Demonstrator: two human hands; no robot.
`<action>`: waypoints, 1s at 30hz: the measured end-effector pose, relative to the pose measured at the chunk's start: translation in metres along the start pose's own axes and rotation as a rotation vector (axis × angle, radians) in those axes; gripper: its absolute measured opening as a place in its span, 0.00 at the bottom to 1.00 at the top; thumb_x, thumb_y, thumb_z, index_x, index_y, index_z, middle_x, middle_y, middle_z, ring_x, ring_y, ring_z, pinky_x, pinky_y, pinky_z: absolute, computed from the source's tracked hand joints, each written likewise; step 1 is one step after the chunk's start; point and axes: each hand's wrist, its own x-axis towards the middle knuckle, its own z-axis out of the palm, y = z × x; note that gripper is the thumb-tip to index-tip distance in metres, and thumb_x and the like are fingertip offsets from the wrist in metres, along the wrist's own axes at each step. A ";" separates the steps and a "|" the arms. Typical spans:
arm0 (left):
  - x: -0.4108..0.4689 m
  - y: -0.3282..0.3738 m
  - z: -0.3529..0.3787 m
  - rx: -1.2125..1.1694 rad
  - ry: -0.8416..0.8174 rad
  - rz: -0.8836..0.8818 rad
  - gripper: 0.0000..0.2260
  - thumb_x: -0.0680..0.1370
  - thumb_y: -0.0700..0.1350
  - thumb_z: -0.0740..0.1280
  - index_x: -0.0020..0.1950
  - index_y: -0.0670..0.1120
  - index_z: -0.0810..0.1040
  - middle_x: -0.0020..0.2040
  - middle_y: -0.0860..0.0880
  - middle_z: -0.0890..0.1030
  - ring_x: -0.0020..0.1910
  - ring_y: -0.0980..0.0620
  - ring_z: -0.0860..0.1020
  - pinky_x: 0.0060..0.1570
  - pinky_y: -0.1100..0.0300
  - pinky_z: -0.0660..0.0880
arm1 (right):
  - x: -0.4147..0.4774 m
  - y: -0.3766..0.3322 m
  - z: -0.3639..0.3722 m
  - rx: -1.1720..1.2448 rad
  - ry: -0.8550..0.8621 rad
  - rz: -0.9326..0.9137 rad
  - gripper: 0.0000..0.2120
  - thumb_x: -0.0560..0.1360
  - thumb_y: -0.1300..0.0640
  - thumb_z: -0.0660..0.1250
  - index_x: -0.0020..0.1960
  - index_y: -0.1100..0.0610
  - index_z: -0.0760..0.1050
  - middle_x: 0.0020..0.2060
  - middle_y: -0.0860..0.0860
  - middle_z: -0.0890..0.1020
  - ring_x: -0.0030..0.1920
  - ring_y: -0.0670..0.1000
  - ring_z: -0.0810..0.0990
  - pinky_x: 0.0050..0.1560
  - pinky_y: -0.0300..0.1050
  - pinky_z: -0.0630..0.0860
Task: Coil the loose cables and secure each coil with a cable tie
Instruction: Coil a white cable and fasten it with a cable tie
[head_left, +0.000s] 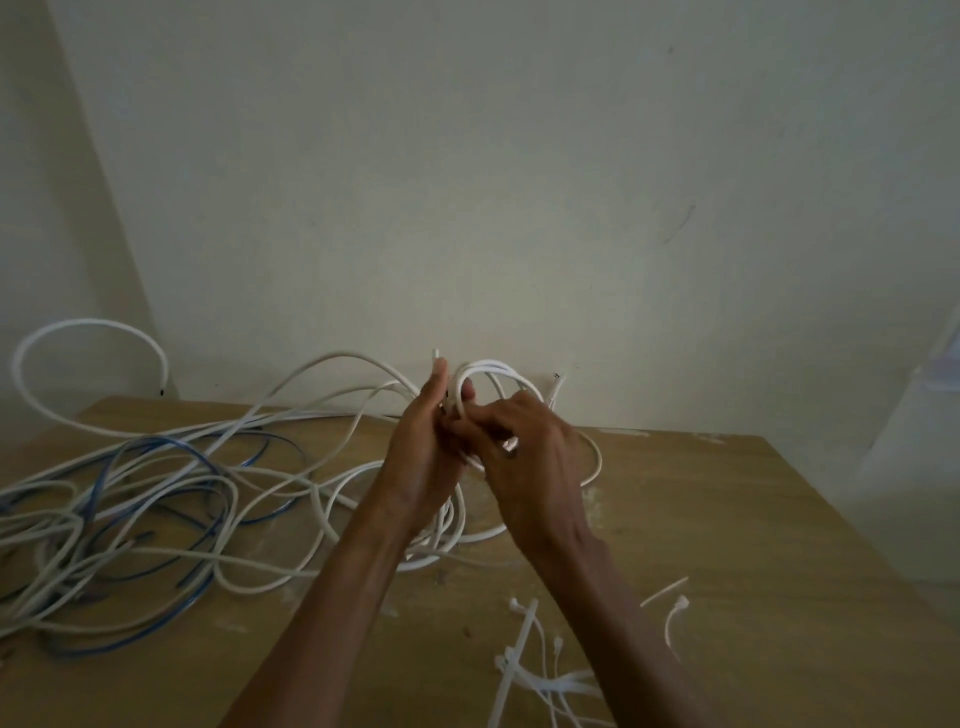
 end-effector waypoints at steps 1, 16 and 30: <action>0.000 0.000 -0.002 0.058 0.001 -0.006 0.16 0.78 0.59 0.66 0.43 0.46 0.78 0.38 0.49 0.74 0.35 0.54 0.75 0.36 0.61 0.74 | -0.003 0.002 0.004 -0.071 -0.020 -0.059 0.06 0.76 0.58 0.73 0.52 0.53 0.85 0.40 0.48 0.81 0.37 0.48 0.78 0.34 0.47 0.77; -0.010 0.009 -0.001 -0.003 -0.245 -0.103 0.20 0.80 0.62 0.62 0.41 0.47 0.69 0.33 0.52 0.58 0.30 0.55 0.57 0.32 0.60 0.56 | 0.007 0.045 -0.014 0.266 0.016 0.201 0.18 0.85 0.65 0.55 0.71 0.53 0.72 0.46 0.51 0.84 0.31 0.50 0.84 0.28 0.49 0.81; -0.016 0.010 -0.003 0.272 -0.412 -0.290 0.12 0.81 0.49 0.64 0.48 0.41 0.77 0.35 0.48 0.71 0.33 0.54 0.68 0.37 0.61 0.68 | 0.010 0.065 -0.030 -0.165 -0.317 -0.043 0.09 0.82 0.54 0.54 0.60 0.47 0.69 0.34 0.46 0.80 0.32 0.52 0.79 0.31 0.59 0.77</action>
